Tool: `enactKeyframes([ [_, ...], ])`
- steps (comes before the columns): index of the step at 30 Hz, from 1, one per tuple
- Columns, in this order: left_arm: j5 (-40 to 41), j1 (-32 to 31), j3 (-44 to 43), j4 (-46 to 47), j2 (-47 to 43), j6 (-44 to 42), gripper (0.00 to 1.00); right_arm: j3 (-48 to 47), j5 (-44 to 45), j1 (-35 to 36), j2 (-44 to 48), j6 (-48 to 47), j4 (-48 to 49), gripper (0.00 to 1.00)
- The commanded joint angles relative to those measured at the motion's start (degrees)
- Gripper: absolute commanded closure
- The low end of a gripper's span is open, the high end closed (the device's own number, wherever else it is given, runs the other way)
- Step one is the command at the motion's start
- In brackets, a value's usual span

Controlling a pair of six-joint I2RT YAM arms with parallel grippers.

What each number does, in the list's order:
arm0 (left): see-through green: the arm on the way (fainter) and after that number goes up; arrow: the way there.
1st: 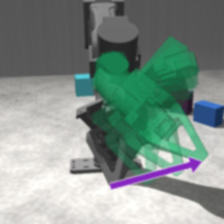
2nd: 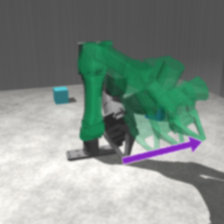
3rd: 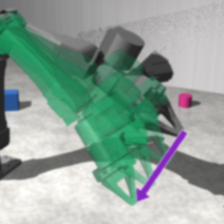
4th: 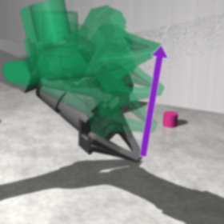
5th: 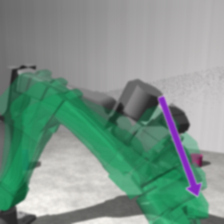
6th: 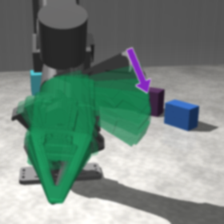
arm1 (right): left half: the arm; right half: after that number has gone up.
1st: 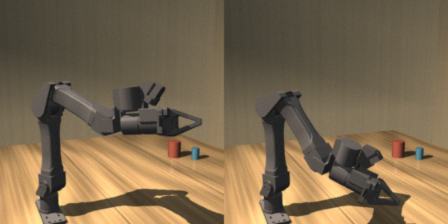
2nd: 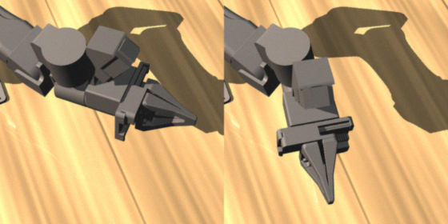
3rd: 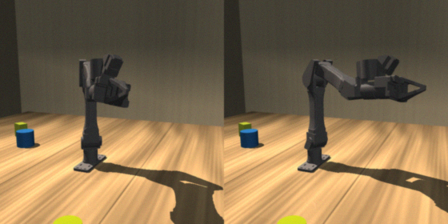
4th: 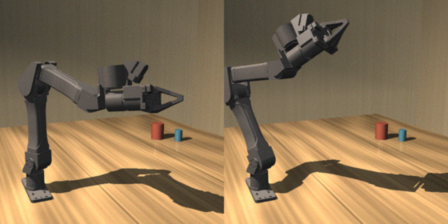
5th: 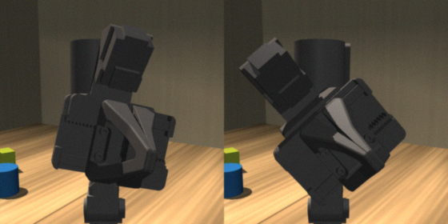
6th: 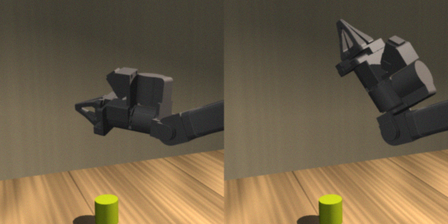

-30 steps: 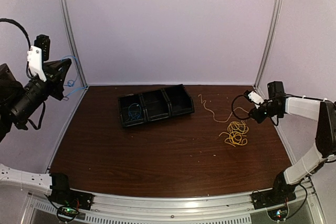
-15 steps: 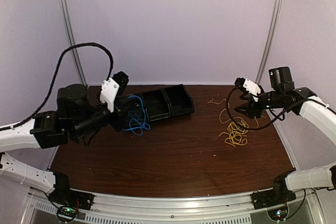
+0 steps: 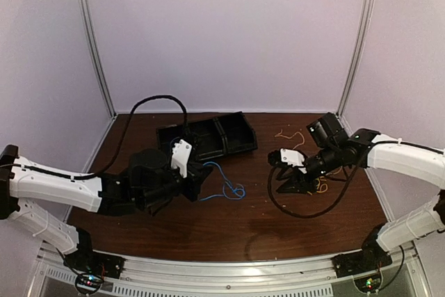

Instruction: Untangle the cables

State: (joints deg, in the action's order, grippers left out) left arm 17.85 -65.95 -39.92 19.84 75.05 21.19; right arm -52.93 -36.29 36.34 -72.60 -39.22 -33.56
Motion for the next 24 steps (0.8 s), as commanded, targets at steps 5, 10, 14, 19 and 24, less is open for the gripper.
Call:
enactKeyframes([
  [5,3.7,0.4,15.0,13.2,2.9,18.5,1.0,-0.6,4.4,6.5,-10.8,-1.5,8.3,0.62],
  [10,3.6,0.3,22.0,17.1,2.1,24.0,1.0,-4.5,7.4,11.4,-16.9,-3.3,10.6,0.61],
  [14,3.2,0.2,24.9,16.7,-0.4,25.4,1.0,-8.9,8.3,14.0,-22.1,-2.3,13.9,0.61],
  [19,1.4,0.2,27.3,12.7,-4.8,25.1,1.0,-15.2,8.2,14.8,-29.5,2.4,18.1,0.63],
  [24,0.5,0.1,30.3,9.0,-8.7,25.4,1.0,-20.9,4.4,15.3,-36.3,3.1,17.2,0.62],
])
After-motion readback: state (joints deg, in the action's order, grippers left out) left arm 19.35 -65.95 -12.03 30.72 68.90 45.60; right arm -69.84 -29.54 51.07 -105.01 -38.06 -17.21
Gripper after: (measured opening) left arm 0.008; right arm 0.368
